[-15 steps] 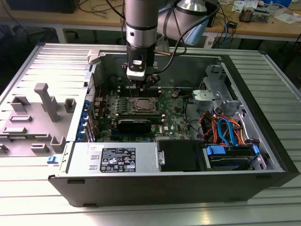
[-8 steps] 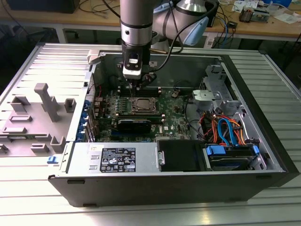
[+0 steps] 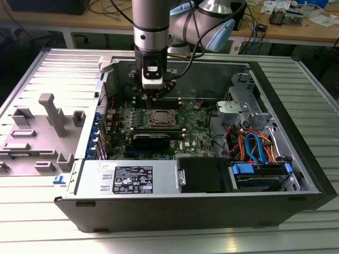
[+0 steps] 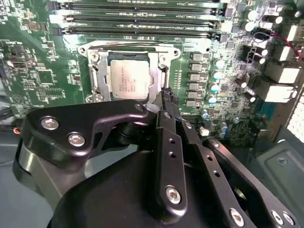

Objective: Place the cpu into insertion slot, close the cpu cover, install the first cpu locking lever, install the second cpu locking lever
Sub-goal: 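Install the first cpu locking lever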

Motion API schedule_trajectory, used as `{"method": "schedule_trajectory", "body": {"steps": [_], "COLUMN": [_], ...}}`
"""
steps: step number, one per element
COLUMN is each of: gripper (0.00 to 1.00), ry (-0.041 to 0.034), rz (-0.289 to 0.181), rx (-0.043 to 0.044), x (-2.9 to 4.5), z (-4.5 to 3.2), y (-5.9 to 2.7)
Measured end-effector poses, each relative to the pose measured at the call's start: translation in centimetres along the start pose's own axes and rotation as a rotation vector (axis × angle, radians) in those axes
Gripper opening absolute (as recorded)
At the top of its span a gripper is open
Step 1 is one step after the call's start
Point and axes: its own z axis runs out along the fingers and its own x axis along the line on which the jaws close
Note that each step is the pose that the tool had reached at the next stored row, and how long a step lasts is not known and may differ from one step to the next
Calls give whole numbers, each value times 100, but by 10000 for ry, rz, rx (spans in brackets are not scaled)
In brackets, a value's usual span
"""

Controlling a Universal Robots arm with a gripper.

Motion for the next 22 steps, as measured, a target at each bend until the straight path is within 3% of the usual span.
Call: {"method": "schedule_trajectory", "body": {"steps": [2,4,5,9,10,12,14,18,20,22], "gripper": [11,11,11,11,11,11,11,11,11,11], "ry": [-5,-18,-29,-46,-33,-9,33,35,30,28], "rz": [-256,-930,-1507,-2568,-2794,-2898,-3005,-3479,-4311,-4738], "rx": [-3,-11,-19,-42,-98,-170,-301,-317,-322,-325], "x": [6,7,7,8,12,35,89,118,119,119], "z": [1,8,15,25,28,28,30,30,30,32], "y": [-3,-4,-3,-3,-5,-17,-44,-59,-59,-60]}}
